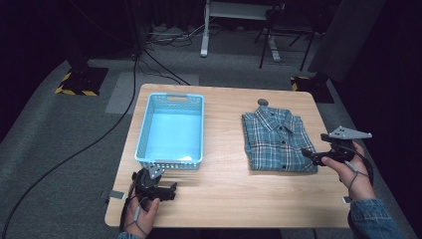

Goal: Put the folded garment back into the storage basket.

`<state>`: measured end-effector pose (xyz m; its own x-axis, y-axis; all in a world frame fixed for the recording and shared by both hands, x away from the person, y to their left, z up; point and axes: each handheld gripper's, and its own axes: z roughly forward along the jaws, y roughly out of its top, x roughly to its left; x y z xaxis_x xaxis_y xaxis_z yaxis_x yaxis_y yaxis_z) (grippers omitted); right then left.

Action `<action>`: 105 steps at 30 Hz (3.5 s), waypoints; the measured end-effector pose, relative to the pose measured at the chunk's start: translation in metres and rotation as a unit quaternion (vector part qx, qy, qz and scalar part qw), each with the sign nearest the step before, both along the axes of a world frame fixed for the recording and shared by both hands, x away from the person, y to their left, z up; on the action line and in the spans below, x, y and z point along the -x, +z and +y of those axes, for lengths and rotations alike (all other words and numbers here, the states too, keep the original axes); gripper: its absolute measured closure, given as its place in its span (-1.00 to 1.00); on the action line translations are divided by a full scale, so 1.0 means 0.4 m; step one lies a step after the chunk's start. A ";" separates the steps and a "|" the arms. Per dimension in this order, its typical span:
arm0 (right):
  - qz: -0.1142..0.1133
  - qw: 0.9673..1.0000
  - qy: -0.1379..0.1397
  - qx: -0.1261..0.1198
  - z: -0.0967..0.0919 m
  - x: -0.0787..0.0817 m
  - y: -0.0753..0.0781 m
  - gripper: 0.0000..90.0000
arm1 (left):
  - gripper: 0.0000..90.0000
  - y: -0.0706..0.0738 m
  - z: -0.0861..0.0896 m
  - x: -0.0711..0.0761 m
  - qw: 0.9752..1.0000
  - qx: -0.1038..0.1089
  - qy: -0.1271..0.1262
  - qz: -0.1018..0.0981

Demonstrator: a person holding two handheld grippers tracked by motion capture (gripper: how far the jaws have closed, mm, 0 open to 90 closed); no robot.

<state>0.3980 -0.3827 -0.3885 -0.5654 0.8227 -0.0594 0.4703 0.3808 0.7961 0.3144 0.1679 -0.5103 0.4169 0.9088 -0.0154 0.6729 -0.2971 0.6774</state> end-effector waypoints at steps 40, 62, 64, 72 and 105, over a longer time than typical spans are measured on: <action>-0.035 0.999 -0.014 -0.032 0.050 -0.089 0.019 -0.99 | -1.00 0.000 0.000 0.000 1.000 0.000 0.000 0.000; -0.019 0.999 -0.006 -0.031 0.094 -0.141 -0.015 -0.99 | -1.00 0.000 0.000 0.000 1.000 0.000 0.000 0.000; -0.023 0.999 -0.006 -0.033 0.098 -0.144 -0.016 -0.99 | -1.00 0.000 0.000 0.000 1.000 0.000 0.000 0.000; -0.023 0.999 -0.006 -0.049 0.110 -0.156 -0.042 -1.00 | -1.00 0.000 0.000 0.000 1.000 0.000 0.000 0.000; 0.028 0.998 -0.016 -0.048 0.129 -0.178 -0.187 -0.99 | -1.00 0.000 0.000 0.000 1.000 0.000 0.001 0.000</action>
<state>0.4693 -0.3312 -0.4632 -0.5385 0.8410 0.0518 0.5256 0.2872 0.8008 0.3145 0.1679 -0.5102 0.4158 0.9093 -0.0159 0.6734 -0.2961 0.6774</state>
